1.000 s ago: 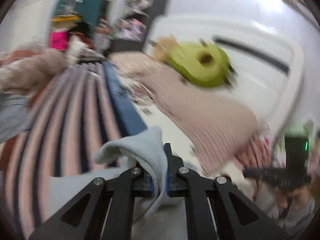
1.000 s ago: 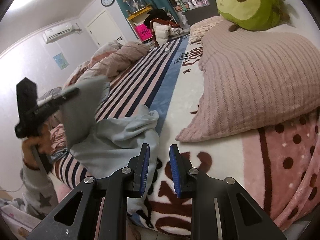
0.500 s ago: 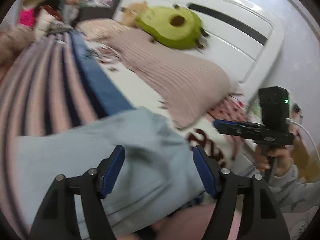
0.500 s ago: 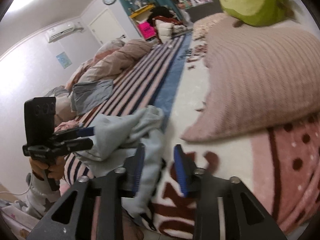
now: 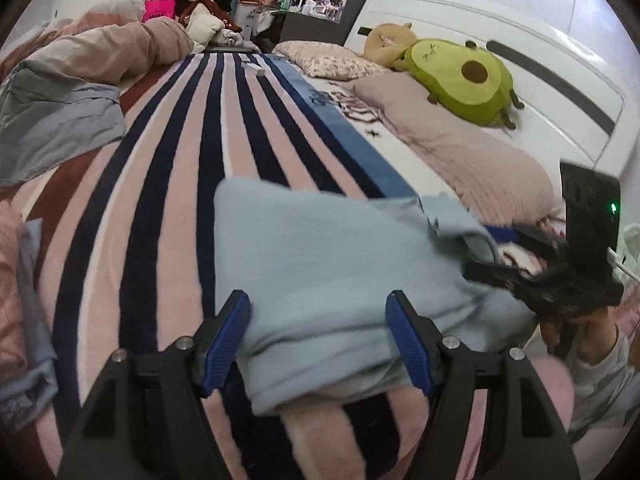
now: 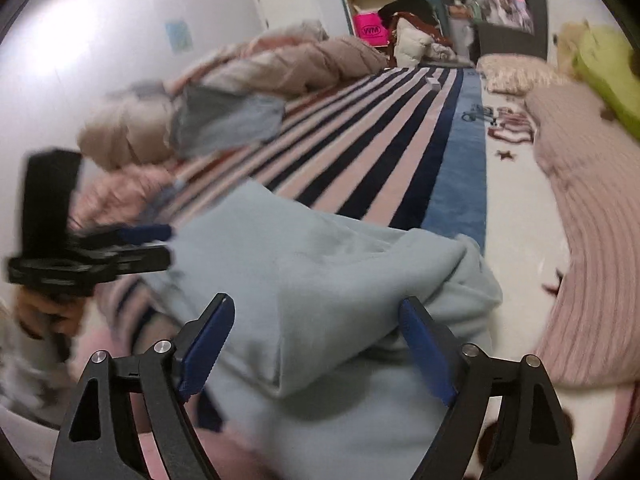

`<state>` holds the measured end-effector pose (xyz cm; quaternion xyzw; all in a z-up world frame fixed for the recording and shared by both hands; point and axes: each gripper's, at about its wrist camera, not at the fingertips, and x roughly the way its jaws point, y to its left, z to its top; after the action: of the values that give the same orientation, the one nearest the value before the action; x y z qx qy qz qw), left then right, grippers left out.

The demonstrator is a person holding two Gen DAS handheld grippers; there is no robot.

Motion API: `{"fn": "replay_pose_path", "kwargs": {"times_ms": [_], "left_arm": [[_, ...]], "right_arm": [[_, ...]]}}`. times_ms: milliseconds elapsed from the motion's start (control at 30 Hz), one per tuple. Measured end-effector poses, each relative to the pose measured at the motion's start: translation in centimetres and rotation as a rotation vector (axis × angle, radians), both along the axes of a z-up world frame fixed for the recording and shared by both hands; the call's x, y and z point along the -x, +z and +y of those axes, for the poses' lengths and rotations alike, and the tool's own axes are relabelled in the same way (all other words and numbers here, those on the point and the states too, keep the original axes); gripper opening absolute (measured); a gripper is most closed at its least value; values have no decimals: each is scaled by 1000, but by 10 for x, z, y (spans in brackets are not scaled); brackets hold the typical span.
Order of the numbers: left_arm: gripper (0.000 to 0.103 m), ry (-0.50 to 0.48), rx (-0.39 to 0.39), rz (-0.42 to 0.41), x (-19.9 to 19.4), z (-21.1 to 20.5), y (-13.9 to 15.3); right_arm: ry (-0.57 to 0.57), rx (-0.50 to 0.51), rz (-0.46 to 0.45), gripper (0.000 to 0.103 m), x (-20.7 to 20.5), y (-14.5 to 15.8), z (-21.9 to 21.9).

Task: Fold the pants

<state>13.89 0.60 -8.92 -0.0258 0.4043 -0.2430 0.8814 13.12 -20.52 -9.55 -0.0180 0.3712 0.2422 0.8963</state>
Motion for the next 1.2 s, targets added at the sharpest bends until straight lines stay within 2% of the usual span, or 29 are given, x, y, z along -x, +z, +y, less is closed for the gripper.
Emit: {"fn": "replay_pose_path", "kwargs": {"times_ms": [33, 67, 100, 133, 167, 200, 267, 367, 533, 567, 633, 667, 700, 767, 867, 900, 933, 967, 1033, 1100, 1200], "left_arm": [[72, -10, -14, -2, 3, -1, -3], [74, -20, -28, -8, 8, -2, -6], [75, -24, -35, -13, 11, -2, -6], [76, -30, -41, -14, 14, -2, -7], [76, -43, -48, -15, 17, -2, -7], [76, -51, -54, -19, 20, -2, -8], [77, -50, -64, -21, 22, -2, -7], [77, -26, -54, -5, 21, 1, -7], [77, -20, -118, -2, 22, -6, -10], [77, -28, -126, -4, 24, -8, -11], [82, -58, -117, 10, 28, -10, -12], [82, -63, -108, 25, 28, -11, -15], [82, -53, -115, 32, 27, -11, -16], [82, 9, -152, 30, 23, -10, -20], [82, 51, -42, 48, 17, 2, -21], [82, 71, -20, 51, 15, 6, -21], [82, 94, -39, 44, 13, 7, -23], [82, 117, -84, 34, 11, 8, -26], [80, 134, -97, 48, 9, 10, -32], [75, 157, -73, 57, 9, 16, -35], [71, 198, -84, 24, 13, 20, -33]], "right_arm": [[-17, 52, -20, 79, 0, -2, 4], [-50, 108, -47, 73, 0, -4, 6], [-70, 124, -56, 59, 2, -4, 4], [-92, 127, -55, 53, 3, -4, -1], [-113, 108, -46, 43, 4, -5, -9], [-129, 95, -39, 28, 5, -5, -15], [-163, 63, -30, 16, 10, -5, -28], [-213, -39, -10, 4, 23, -5, -55], [-247, -137, 63, 4, 37, -13, -82], [-240, -164, 77, 7, 39, -14, -86], [-226, -203, 78, 8, 43, -12, -91], [-216, -218, 73, 14, 43, -10, -93], [-207, -230, 73, 31, 43, -10, -93], [-192, -252, 78, 45, 40, -10, -91], [-172, -213, 79, 46, 33, -11, -77], [-168, -191, 74, 46, 31, -13, -72], [-163, -176, 72, 46, 30, -15, -68], [-158, -165, 70, 46, 28, -16, -64], [-148, -157, 67, 37, 26, -20, -60], [-151, -139, 68, 4, 25, -25, -57], [-176, -144, 53, 3, 30, -28, -63]]}}
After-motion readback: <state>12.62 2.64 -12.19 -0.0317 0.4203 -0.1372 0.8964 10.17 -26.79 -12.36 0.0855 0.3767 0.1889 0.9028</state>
